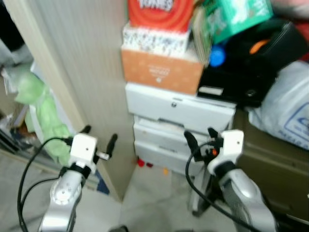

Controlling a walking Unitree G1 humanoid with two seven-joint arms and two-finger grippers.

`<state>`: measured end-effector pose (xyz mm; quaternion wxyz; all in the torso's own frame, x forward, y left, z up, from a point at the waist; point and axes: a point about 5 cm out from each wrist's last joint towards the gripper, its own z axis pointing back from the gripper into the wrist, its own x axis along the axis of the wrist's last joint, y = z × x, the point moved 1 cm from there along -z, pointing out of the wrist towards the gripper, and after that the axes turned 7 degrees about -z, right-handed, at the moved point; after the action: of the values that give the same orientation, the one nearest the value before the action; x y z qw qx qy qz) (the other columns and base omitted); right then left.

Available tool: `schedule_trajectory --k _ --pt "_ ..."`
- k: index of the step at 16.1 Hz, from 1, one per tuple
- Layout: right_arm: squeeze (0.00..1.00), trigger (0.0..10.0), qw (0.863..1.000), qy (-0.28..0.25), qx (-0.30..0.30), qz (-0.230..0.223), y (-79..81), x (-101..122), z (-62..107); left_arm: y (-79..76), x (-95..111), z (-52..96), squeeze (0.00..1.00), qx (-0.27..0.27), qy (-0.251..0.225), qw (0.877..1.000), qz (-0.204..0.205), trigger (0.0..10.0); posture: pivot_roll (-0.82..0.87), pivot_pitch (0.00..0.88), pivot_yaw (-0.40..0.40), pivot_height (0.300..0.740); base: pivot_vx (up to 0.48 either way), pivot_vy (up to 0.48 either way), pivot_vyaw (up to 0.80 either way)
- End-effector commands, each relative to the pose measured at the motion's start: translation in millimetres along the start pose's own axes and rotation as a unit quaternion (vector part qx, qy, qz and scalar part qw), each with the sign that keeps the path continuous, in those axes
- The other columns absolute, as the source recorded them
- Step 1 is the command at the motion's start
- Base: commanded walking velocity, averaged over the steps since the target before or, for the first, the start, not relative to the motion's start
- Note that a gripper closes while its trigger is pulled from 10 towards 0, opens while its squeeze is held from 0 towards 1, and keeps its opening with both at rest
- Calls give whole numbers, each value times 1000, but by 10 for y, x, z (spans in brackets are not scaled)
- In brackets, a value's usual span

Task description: Clean up the room

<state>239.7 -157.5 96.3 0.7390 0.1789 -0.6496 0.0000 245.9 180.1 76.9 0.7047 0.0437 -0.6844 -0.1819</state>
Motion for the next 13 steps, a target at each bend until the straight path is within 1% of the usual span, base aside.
schedule_trajectory --k 1,3,7,10,13 --pt "0 10000 1000 -1 -5 -1 -25 15 -5 209 -103 66 0 46 30 998 -5 10000 -58 33 0 740 0 0 800" --pt "0 10000 1000 -6 -2 2 -14 42 -22 205 -95 64 0 45 28 999 -5 10000 -59 31 2 740 0 0 800" --pt "0 10000 1000 -8 -2 1 -21 51 -17 265 -90 77 0 68 29 997 -14 10000 -62 34 5 740 0 0 800" --pt "0 10000 1000 -7 -3 2 -31 46 -10 273 -106 90 0 68 32 997 -17 10000 -61 32 1 740 0 0 800" --pt "0 10000 1000 -10 -2 5 -35 64 -37 331 -107 85 0 86 32 995 -23 10000 -59 29 0 740 0 0 800"
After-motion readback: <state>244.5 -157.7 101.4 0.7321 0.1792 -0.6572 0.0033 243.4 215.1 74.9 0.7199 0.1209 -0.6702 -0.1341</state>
